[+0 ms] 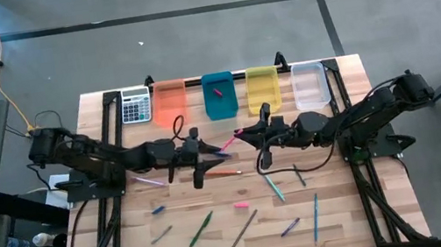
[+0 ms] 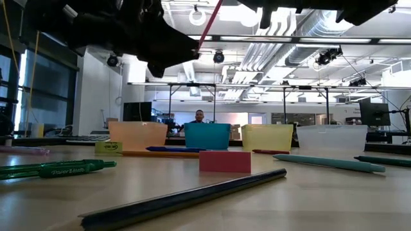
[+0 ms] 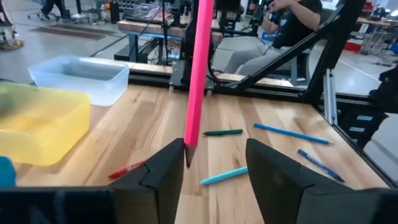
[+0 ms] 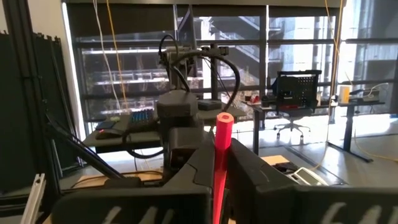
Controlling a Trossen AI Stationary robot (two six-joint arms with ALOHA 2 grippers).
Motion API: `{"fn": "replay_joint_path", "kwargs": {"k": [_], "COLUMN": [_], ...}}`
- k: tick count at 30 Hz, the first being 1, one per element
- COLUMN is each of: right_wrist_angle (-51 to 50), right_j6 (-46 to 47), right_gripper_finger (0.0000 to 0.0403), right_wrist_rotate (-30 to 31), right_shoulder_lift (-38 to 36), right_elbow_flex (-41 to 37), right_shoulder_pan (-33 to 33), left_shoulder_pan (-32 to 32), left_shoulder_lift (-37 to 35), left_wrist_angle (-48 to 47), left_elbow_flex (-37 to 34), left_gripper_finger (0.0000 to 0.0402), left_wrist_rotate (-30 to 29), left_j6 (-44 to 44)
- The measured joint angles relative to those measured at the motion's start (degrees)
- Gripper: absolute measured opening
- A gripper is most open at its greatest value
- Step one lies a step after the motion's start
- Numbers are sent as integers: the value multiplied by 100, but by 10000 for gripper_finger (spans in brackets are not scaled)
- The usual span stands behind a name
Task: Sort crayons/erasers/pens/pencils in bins
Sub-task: Put the pink pencil into the transparent bin
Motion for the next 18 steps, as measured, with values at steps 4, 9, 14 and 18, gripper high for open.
{"fn": "replay_joint_path", "kwargs": {"k": [4, 9, 14, 18], "right_wrist_angle": [-36, -35, -452, -1690], "right_j6": [30, 50, -58, -43], "right_gripper_finger": [5, 5, 5, 5], "right_wrist_rotate": [0, 45, 543, 1588], "right_shoulder_lift": [0, -1, -113, -417], "right_elbow_flex": [-2, -2, -2, -2], "right_shoulder_pan": [0, 0, 0, -153], "left_shoulder_pan": [-37, -59, -59, -50], "left_shoulder_lift": [-281, -490, -533, -533], "left_wrist_angle": [-479, -960, -1352, -1477], "left_elbow_flex": [0, 0, 0, -2], "left_gripper_finger": [163, 163, 163, 163], "left_wrist_rotate": [-196, -228, -442, -488], "left_j6": [150, 294, 310, 354]}}
